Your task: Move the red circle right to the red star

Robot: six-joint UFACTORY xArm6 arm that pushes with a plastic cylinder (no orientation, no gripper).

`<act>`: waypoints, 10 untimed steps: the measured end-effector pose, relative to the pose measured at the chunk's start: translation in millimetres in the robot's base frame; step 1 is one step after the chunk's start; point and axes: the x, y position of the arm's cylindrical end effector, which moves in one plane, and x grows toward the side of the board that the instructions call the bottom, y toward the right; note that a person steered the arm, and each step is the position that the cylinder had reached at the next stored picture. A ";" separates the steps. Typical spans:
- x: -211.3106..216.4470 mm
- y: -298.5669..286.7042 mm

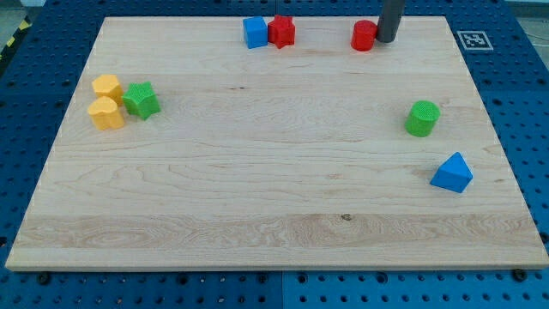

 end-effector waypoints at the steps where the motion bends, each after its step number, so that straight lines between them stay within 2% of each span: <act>1: 0.0 1.5; 5: 11.1 38.6; 8: 11.2 -12.5; 10: 11.2 -18.8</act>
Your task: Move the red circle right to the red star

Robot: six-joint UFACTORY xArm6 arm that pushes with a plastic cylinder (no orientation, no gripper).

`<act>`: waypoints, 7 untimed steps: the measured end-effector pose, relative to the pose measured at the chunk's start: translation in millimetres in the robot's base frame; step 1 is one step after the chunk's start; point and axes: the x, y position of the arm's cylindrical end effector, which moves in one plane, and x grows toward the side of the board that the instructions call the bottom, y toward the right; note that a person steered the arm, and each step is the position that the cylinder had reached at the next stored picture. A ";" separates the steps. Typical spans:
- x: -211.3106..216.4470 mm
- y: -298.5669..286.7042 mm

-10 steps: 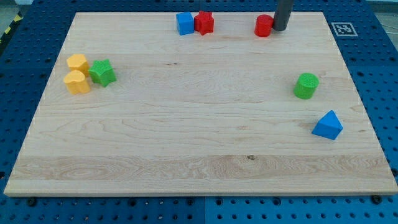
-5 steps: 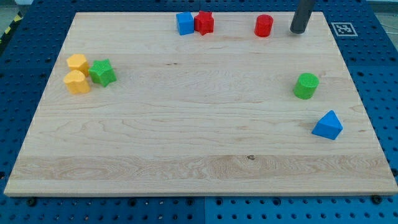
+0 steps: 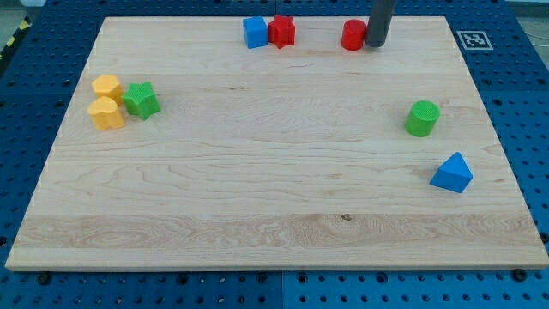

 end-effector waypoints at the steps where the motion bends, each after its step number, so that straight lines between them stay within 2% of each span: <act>1: 0.0 -0.1; 7: -5.6 -18.5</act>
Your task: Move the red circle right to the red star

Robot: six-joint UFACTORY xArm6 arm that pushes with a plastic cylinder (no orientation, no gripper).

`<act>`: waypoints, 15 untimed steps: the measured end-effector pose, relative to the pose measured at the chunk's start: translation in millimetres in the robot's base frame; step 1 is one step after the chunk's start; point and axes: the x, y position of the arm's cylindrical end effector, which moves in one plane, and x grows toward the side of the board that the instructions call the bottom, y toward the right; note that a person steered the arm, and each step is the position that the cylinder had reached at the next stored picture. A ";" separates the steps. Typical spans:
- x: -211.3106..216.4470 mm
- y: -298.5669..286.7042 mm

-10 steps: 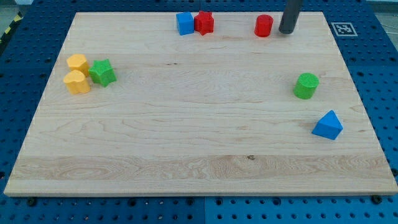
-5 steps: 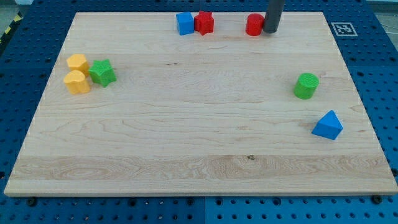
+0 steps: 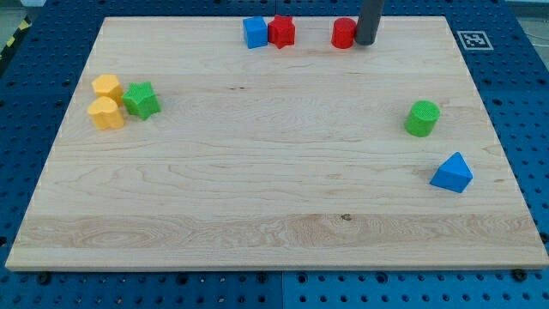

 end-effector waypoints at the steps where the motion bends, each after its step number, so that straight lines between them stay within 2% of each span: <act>1: -6.2 -15.7; 9: -22.1 -64.9; 11: -22.1 -62.8; 15: -21.0 -20.4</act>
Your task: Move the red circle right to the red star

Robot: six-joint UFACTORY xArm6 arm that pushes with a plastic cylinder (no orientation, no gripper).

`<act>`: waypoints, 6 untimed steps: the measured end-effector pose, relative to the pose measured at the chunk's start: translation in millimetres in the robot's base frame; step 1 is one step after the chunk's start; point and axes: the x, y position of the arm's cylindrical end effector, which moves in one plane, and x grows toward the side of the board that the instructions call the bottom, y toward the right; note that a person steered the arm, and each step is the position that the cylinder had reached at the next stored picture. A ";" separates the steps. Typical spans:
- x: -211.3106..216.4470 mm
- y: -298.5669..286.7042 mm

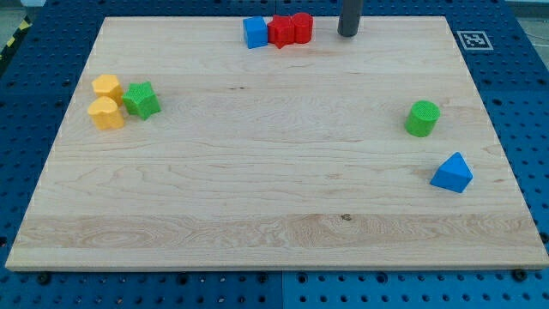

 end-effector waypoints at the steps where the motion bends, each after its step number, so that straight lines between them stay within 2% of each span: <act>1: 6.3 10.1; 6: 19.4 55.1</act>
